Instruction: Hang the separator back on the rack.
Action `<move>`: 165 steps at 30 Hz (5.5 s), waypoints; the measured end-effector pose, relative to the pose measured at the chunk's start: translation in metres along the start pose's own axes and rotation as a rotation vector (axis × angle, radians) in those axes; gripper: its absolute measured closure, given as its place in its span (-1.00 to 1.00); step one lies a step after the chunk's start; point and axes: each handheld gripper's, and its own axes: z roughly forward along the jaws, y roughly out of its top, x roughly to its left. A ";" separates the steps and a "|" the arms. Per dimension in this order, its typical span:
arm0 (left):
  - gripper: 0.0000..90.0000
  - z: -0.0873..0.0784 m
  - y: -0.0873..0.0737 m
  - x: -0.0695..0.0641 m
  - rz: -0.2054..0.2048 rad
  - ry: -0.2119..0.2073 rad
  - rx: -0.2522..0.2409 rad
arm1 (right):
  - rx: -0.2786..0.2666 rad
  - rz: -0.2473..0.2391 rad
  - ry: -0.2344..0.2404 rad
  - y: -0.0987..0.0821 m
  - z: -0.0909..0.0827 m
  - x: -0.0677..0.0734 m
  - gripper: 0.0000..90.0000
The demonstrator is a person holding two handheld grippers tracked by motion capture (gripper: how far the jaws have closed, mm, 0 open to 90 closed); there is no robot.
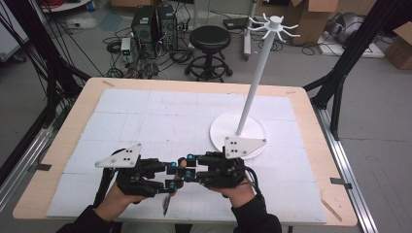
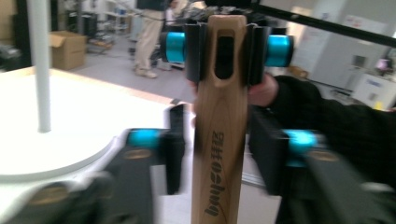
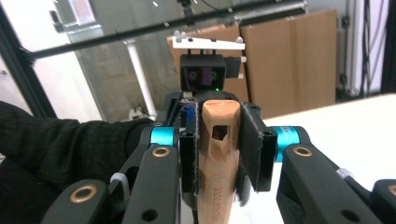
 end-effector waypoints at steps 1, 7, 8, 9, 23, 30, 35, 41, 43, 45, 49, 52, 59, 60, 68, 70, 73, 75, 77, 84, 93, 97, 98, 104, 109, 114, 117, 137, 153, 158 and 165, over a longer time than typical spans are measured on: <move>-0.01 0.000 -0.001 0.000 -0.005 0.004 -0.001 | 0.012 0.003 -0.012 0.001 0.001 0.001 0.57; -0.17 0.000 -0.003 0.002 -0.007 0.041 0.003 | 0.031 -0.004 -0.050 0.008 0.003 0.004 0.58; -0.18 0.000 -0.003 0.003 -0.003 0.044 0.007 | 0.035 -0.001 -0.057 0.009 0.002 0.004 0.58; -0.19 0.001 -0.004 0.003 -0.004 0.048 0.007 | 0.034 -0.003 -0.063 0.009 0.002 0.004 0.57; -0.20 0.002 -0.006 0.001 0.021 0.106 0.037 | 0.031 -0.032 -0.175 0.043 0.004 0.017 0.57; -0.01 0.001 -0.005 -0.001 0.028 0.137 0.045 | 0.014 0.004 -0.254 0.042 0.004 0.018 0.57; 0.23 0.002 -0.006 -0.001 0.029 0.139 0.065 | 0.000 0.034 -0.261 0.036 0.004 0.016 0.57; 0.56 0.002 -0.006 -0.002 0.041 0.141 0.090 | -0.003 0.049 -0.267 0.036 0.004 0.017 0.57; 0.56 0.002 -0.006 -0.002 0.042 0.142 0.095 | -0.007 0.048 -0.268 0.035 0.004 0.017 0.57; 0.56 0.002 -0.005 -0.003 0.041 0.137 0.098 | -0.010 0.050 -0.263 0.034 0.004 0.017 0.57; 0.57 0.003 -0.004 -0.004 0.042 0.115 0.100 | -0.020 0.082 -0.219 0.034 0.003 0.015 0.45; 0.57 0.002 -0.002 -0.006 0.045 0.072 0.088 | -0.039 0.044 -0.179 0.032 0.000 0.012 -0.22; 0.57 0.004 0.001 -0.009 0.056 -0.075 0.085 | -0.039 0.009 -0.024 0.018 -0.010 0.000 -0.33; 0.57 0.004 0.001 -0.009 0.048 -0.091 0.083 | -0.033 0.006 0.009 0.016 -0.010 -0.002 -0.31; 0.57 0.005 0.001 -0.008 0.036 -0.159 0.077 | -0.015 -0.014 0.173 0.010 -0.005 -0.004 0.19; 0.57 0.005 0.001 -0.008 0.039 -0.161 0.080 | -0.013 -0.012 0.190 0.009 -0.003 -0.004 0.29; 0.57 0.005 0.001 -0.008 0.037 -0.161 0.078 | -0.010 -0.009 0.212 0.009 -0.002 -0.005 0.48; 0.57 0.004 0.001 -0.007 0.035 -0.161 0.078 | -0.014 0.012 0.220 0.009 -0.002 -0.005 0.55; 0.57 0.005 0.000 -0.007 0.036 -0.159 0.080 | -0.013 0.010 0.211 0.009 -0.002 -0.004 0.57; 0.05 0.003 0.000 -0.004 -0.004 -0.014 0.040 | -0.012 -0.009 0.060 0.011 -0.001 0.003 0.58; -0.12 -0.004 -0.001 -0.001 0.045 0.172 0.023 | -0.048 0.004 -0.202 0.018 0.003 0.016 0.58; -0.04 -0.004 -0.001 -0.003 0.063 0.211 0.019 | -0.035 0.003 -0.316 0.020 0.008 0.023 0.58; -0.03 -0.004 -0.001 -0.004 0.065 0.210 0.024 | -0.033 0.010 -0.328 0.020 0.010 0.024 0.58; 0.11 -0.001 -0.001 -0.006 0.069 0.234 0.047 | -0.036 0.032 -0.373 0.017 0.012 0.026 0.58; 0.36 0.003 -0.002 -0.007 0.069 0.216 0.070 | -0.038 0.043 -0.384 0.015 0.014 0.027 0.58; 0.61 0.002 -0.002 -0.007 0.056 0.207 0.073 | -0.040 0.045 -0.379 0.012 0.014 0.026 0.58; 0.62 0.001 -0.001 -0.007 0.041 0.199 0.076 | -0.042 0.053 -0.375 0.011 0.013 0.026 0.57; 0.62 0.005 0.002 -0.009 0.020 -0.058 0.071 | -0.034 0.046 0.066 0.004 -0.003 -0.002 0.42; -0.35 -0.021 -0.005 0.016 -0.022 0.195 0.030 | -0.067 0.009 -0.125 0.021 -0.019 -0.009 0.62; -0.52 -0.043 -0.007 0.028 -0.018 0.333 -0.010 | -0.072 -0.027 -0.211 0.045 -0.036 -0.017 0.62; -0.53 -0.066 -0.008 0.039 -0.017 0.421 -0.056 | -0.089 -0.062 -0.288 0.084 -0.063 -0.028 0.61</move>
